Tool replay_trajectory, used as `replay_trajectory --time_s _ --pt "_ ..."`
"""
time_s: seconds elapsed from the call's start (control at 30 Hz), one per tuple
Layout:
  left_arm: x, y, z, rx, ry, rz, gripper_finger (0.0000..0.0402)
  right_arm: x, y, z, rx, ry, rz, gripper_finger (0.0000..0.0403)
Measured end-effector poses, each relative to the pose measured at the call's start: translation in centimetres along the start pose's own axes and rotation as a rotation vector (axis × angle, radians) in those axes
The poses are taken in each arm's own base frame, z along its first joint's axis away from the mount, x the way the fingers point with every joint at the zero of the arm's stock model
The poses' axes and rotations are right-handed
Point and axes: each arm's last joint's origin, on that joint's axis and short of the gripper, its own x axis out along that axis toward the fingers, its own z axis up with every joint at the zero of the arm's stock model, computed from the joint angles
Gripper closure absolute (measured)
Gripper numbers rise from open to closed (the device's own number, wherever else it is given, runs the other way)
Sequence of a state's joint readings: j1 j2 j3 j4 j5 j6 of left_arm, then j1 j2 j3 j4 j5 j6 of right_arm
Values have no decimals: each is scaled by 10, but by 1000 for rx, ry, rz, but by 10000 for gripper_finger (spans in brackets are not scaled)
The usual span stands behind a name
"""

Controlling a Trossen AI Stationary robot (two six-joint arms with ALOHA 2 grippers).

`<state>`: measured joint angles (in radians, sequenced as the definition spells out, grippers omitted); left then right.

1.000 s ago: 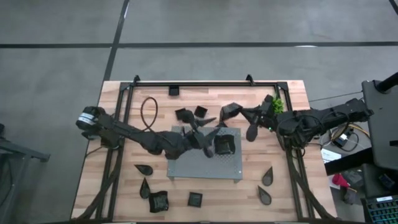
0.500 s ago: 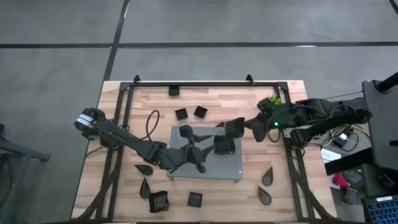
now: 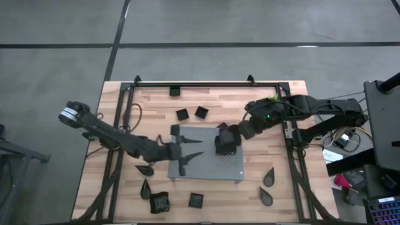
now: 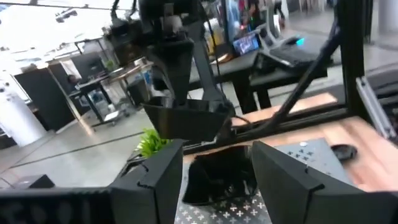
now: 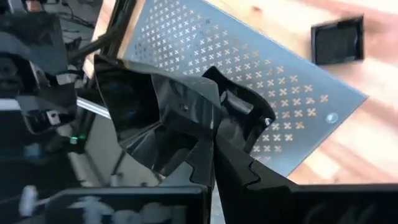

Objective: Pick & Place Mini shaped plates
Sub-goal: Stack the top black distorted square plate on top of the black distorted square plate on the shelf

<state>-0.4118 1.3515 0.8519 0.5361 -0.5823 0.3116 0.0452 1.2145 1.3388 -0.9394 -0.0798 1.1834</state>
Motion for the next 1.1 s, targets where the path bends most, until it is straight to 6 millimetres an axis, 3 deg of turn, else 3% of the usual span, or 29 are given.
replay_trajectory --time_s 0.4,0.6,1.1 --pt "-41 22 -7 -86 -231 -34 211 29 -3 7 134 133 -38 394" --pt "-44 24 -7 -89 -244 -46 211 39 -3 7 148 181 -55 394" --pt "-43 23 -8 -92 -238 -49 211 43 -8 8 113 152 -112 394"
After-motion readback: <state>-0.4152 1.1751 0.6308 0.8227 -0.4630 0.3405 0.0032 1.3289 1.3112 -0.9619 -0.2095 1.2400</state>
